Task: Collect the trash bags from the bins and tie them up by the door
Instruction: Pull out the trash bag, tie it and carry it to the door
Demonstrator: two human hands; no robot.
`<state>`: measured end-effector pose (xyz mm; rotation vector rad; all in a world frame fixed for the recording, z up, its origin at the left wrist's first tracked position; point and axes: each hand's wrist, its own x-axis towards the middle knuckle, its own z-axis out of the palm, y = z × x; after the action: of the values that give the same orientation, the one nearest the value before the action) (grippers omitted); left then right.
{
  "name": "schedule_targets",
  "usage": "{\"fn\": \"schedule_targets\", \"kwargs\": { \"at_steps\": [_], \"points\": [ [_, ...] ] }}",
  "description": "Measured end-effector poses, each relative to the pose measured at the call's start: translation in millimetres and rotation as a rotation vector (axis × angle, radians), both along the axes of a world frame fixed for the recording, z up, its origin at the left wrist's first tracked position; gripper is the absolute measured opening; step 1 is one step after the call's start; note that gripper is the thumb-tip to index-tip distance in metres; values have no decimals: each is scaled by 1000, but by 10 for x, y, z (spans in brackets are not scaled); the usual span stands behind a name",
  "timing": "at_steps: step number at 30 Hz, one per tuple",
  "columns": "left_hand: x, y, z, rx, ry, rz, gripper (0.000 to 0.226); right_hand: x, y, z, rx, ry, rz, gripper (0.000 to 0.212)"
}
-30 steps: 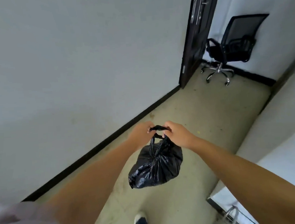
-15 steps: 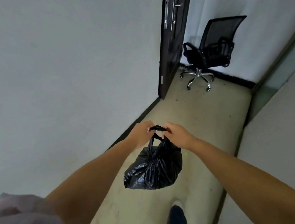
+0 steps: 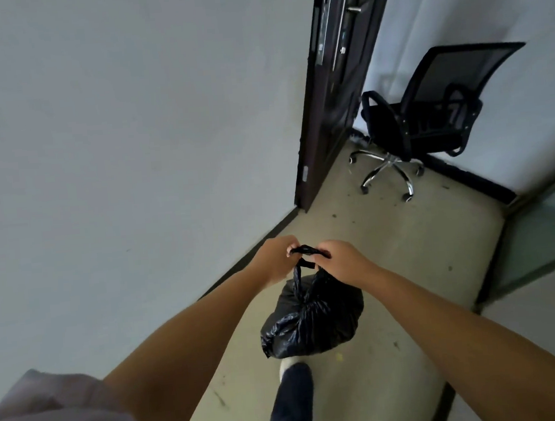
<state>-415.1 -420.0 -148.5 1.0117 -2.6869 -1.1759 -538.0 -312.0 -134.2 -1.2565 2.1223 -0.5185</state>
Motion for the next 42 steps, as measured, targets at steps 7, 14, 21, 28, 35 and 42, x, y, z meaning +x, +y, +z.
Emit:
{"fn": "schedule_targets", "kwargs": {
  "at_steps": [7,14,21,28,35,42],
  "points": [
    [-1283,-921,-230,26,-54,-36,19,-1259,-852,-267,11,-31,-66,27],
    [-2132,-1688,-682,-22,-113,-16,23,-2185,-1744,-824,36,6,30,24],
    [-2754,-2480,-1695,-44,-115,23,31,-2970,-2564,-1900,4,32,78,23],
    [-2884,-3230,-2780,-722,-413,-162,41,-3381,-3057,-3163,-106,27,6,12],
    [-2697,-3811,-3554,-1298,-654,-232,53,-3499,-3319,-4279,-236,34,-111,16],
    [-2504,-4151,-3917,-1641,-743,-160,63,-3520,-3370,-5094,-270,43,-148,23]
  ]
}}
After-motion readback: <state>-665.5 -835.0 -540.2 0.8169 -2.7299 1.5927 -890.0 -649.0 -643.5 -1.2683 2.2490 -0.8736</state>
